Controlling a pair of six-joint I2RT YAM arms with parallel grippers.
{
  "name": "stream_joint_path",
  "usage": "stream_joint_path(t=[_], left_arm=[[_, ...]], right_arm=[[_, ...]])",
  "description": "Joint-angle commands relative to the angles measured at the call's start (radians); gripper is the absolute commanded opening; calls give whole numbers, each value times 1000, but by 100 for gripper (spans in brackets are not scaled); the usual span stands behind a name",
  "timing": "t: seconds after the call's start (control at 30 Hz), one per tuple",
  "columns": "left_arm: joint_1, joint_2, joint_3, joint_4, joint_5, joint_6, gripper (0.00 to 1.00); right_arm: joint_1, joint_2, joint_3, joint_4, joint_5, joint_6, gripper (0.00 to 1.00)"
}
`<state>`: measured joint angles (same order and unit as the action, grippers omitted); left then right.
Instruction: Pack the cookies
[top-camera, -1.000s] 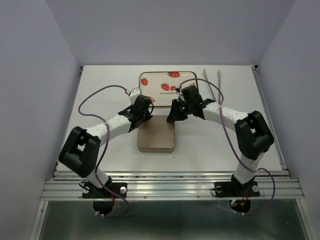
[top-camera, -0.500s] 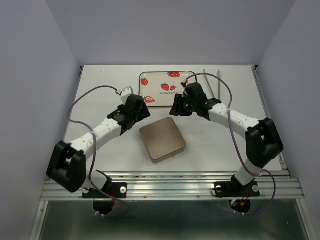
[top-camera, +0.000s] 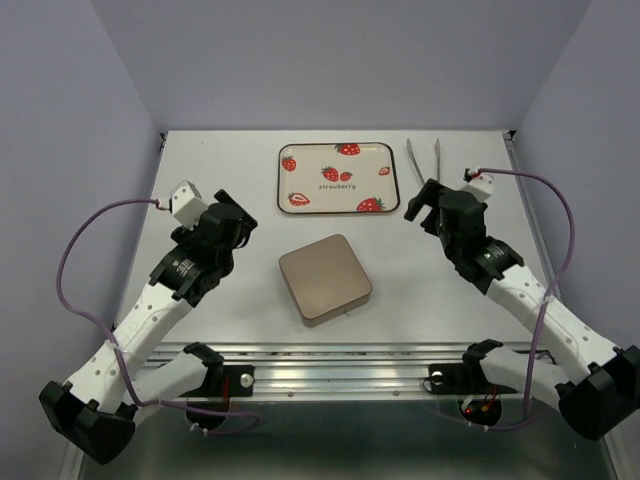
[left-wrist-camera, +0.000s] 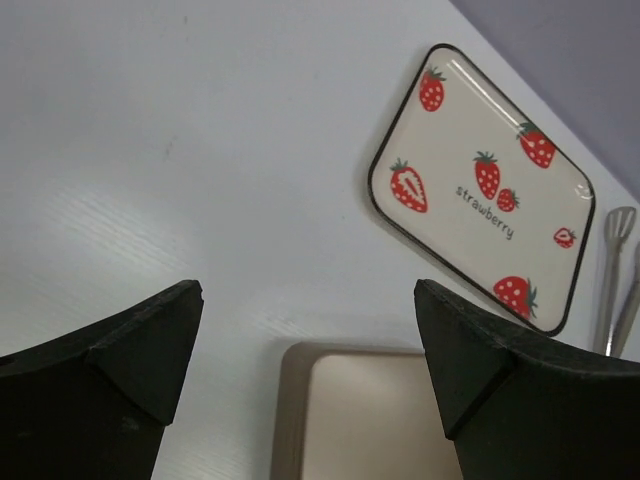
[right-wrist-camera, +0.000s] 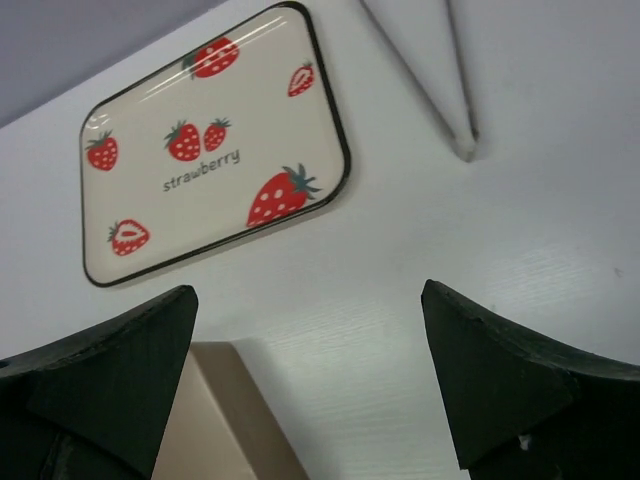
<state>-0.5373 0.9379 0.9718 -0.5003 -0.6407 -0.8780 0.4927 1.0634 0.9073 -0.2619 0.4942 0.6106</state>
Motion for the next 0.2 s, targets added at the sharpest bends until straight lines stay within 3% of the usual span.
stream_joint_path(t=[0.0,0.17], left_arm=[[5,-105,-82,-118,-92,-88,99],[7,-188,-128,-73,-100,-95,99]], right_arm=[[6,-129,-88,-40,228,34,100],[6,-233,-153,-17,256,32,100]])
